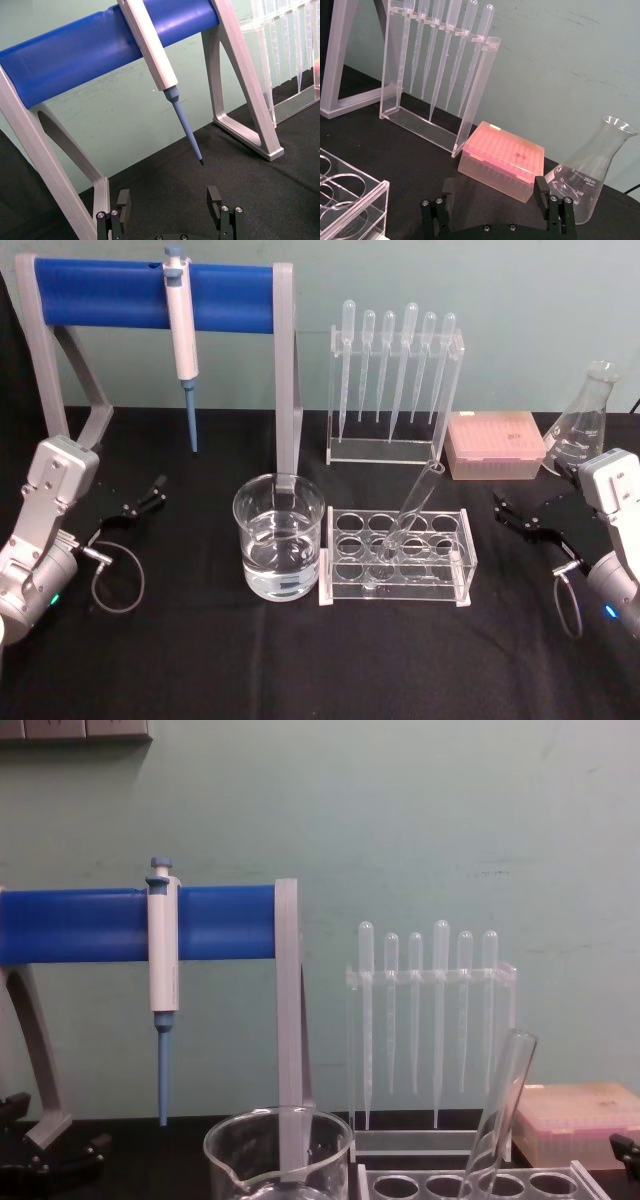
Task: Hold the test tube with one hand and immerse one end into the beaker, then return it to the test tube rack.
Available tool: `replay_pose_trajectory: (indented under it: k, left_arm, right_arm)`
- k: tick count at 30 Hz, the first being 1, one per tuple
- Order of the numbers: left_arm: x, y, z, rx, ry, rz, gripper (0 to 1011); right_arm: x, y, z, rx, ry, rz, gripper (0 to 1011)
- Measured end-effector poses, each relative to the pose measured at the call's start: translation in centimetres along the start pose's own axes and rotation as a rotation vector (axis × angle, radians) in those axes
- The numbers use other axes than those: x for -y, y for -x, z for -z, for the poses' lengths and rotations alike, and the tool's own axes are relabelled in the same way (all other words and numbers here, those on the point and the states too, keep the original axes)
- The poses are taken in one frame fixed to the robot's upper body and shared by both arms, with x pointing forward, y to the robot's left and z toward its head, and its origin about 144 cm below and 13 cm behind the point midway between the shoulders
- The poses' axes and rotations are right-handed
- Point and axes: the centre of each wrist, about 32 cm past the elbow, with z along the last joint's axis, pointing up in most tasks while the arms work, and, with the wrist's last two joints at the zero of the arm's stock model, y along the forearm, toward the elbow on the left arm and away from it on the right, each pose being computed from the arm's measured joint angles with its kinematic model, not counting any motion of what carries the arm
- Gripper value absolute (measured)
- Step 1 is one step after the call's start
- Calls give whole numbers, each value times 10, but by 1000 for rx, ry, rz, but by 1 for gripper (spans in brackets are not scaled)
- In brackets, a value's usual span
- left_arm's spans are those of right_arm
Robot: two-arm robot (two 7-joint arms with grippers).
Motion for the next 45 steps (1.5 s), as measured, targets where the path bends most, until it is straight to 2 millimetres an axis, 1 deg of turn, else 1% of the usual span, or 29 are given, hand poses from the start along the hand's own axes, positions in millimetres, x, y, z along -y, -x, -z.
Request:
replay_pose_trajectory:
  k: [38, 43, 45]
  left_arm:
    - [0, 0, 0, 0, 0, 0, 1000]
    - [0, 0, 0, 0, 0, 0, 1000]
    - [0, 0, 0, 0, 0, 0, 1000]
  right_arm:
    - [0, 0, 0, 0, 0, 0, 1002]
    - [14, 2, 0, -8, -11, 18, 1002]
    - [25, 5, -1, -20, -22, 18, 1002]
